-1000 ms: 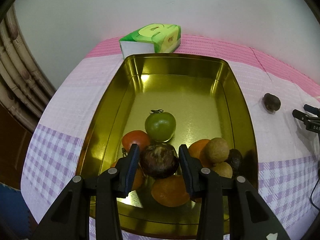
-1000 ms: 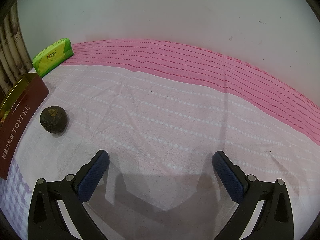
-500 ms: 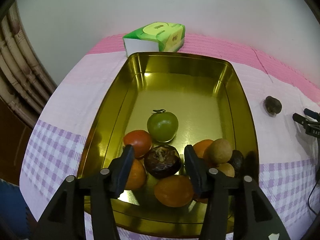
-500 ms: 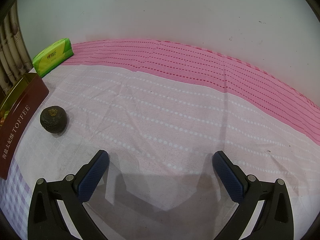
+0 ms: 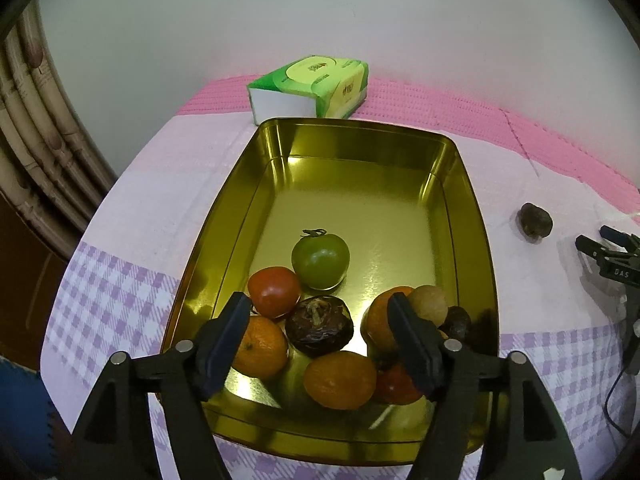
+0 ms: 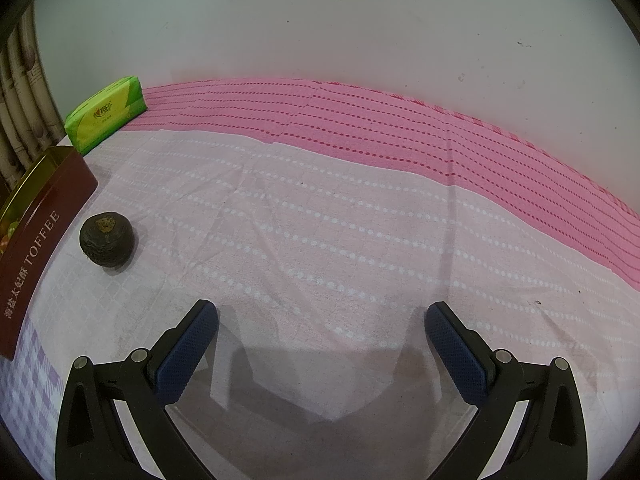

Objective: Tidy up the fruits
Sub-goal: 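Lift the left gripper back from the tin, then reach the right gripper to the last dark brown fruit and grasp it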

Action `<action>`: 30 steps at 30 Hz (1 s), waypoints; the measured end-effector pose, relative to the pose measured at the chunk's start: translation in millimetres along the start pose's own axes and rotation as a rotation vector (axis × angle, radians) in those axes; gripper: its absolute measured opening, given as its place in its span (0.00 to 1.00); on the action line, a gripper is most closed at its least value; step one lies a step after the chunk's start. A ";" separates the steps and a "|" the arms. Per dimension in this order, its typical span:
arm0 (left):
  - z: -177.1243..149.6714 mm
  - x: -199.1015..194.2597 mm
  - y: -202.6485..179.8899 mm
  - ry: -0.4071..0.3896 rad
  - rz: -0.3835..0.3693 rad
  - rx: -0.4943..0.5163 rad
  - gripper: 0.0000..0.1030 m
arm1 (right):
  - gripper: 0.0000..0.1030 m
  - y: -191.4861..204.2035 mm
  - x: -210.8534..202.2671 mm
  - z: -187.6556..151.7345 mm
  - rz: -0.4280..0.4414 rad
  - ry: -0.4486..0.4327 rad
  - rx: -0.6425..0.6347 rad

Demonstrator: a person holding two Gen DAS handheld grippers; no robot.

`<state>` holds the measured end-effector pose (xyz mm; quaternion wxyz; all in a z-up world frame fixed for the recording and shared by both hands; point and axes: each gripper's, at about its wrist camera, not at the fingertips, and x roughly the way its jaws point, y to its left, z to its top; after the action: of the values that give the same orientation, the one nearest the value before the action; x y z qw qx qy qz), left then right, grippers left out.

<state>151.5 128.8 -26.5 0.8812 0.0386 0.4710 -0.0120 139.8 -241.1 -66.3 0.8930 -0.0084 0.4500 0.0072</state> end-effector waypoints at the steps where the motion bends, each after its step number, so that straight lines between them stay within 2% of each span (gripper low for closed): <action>1: 0.3 -1.5 -0.2 -0.002 0.002 0.000 0.68 | 1.00 0.1 0.1 0.3 0.000 0.000 0.001; 4: 1.6 -6.2 0.0 -0.014 0.003 -0.003 0.69 | 1.00 -0.3 1.0 1.3 -0.001 0.002 0.006; 8: 4.5 -11.5 2.5 -0.024 0.004 -0.019 0.78 | 1.00 -0.9 3.5 6.8 -0.001 0.044 0.008; 10: 5.3 -14.2 3.6 -0.028 0.008 -0.026 0.79 | 1.00 -1.5 5.0 8.9 -0.009 0.059 0.021; 19: 0.3 -28.6 11.0 -0.045 0.020 -0.060 0.89 | 1.00 -0.2 6.4 9.9 -0.037 0.056 0.059; 24: -8.4 -38.8 18.9 -0.038 0.026 -0.083 0.90 | 1.00 -0.2 7.3 11.6 -0.039 0.055 0.061; 28: -15.7 -49.7 27.1 -0.048 0.042 -0.098 0.96 | 1.00 1.6 6.6 11.7 -0.043 0.058 0.067; 30: -18.0 -53.4 31.9 -0.052 0.053 -0.104 0.96 | 1.00 5.1 5.8 11.4 -0.039 0.063 0.060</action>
<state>108.7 161.2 9.8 0.8941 0.0050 0.4466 0.0346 152.4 -235.8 -64.3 0.8782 0.0094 0.4776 -0.0237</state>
